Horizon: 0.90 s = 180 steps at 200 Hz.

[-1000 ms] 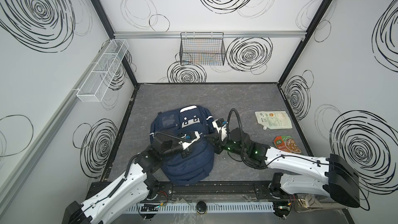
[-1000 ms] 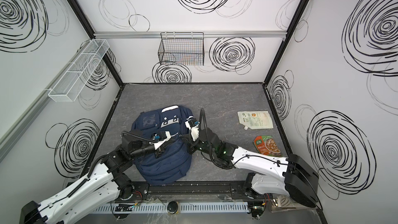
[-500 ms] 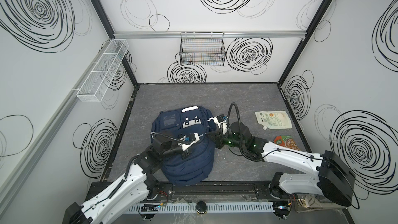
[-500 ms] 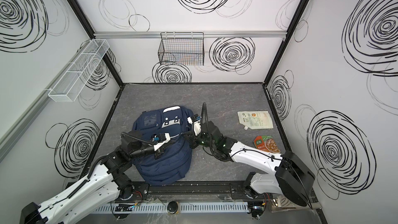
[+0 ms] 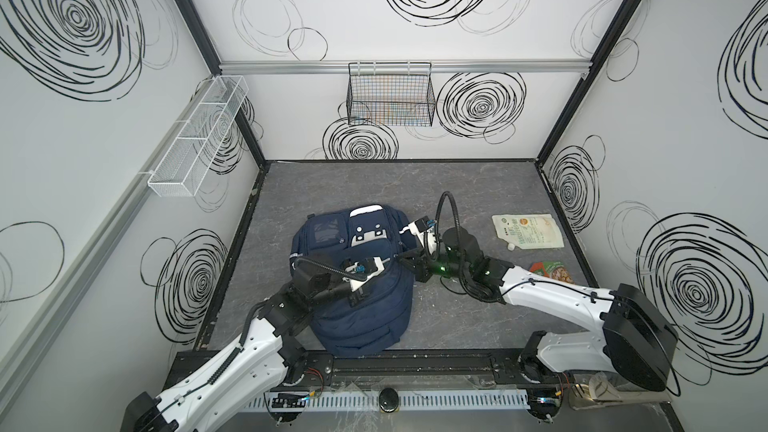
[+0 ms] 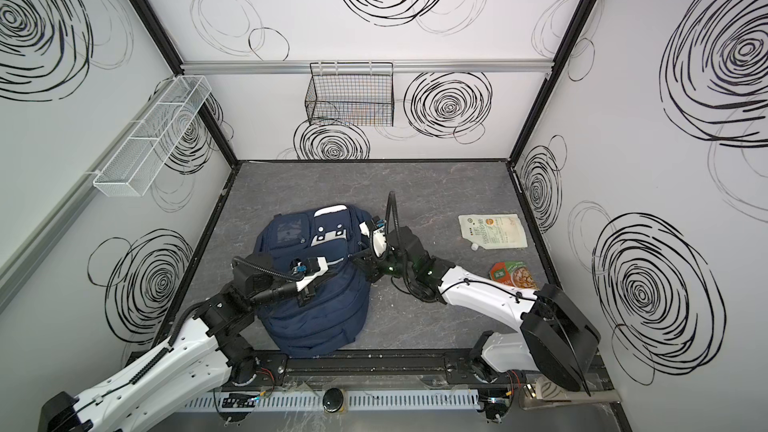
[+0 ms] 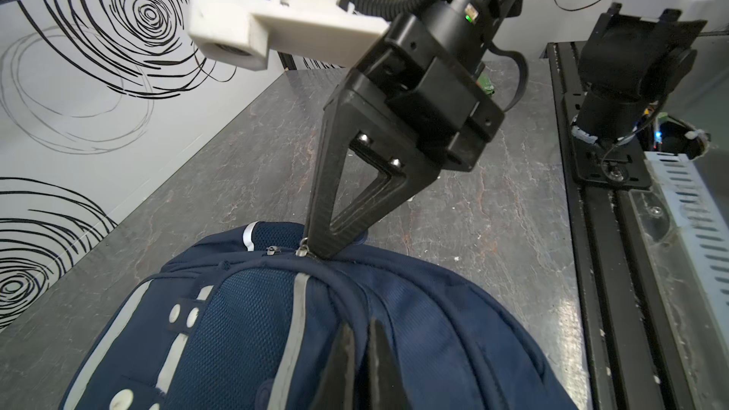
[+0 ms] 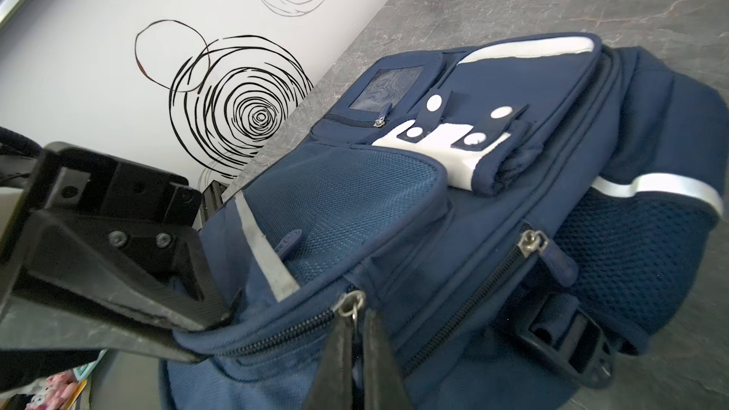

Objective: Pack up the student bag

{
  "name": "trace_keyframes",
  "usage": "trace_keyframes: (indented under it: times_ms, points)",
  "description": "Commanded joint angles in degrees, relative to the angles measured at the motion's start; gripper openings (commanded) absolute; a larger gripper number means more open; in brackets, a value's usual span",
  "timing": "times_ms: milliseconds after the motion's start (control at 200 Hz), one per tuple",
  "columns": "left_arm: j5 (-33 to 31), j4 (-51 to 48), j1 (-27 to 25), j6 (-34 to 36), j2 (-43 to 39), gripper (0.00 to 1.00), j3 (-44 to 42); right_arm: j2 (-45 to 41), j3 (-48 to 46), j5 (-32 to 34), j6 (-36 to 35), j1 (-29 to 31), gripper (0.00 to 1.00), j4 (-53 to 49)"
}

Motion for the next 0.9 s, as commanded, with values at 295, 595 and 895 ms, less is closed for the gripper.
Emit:
trace_keyframes:
  times_ms: [295, 595, 895]
  points:
    - [-1.68, 2.28, 0.06, 5.01, 9.30, 0.00, 11.46, -6.42, -1.64, 15.35, -5.46, -14.24, 0.00, -9.73]
    - [-5.75, 8.53, -0.11, 1.56, 16.37, 0.00, 12.85, -11.31, -7.64, 15.43, -2.06, -17.30, 0.00, -4.17]
    - [-6.64, 13.05, 2.70, 0.16, 20.14, 0.00, 9.76, -5.12, -1.79, 11.24, 2.89, -18.35, 0.00, -6.19]
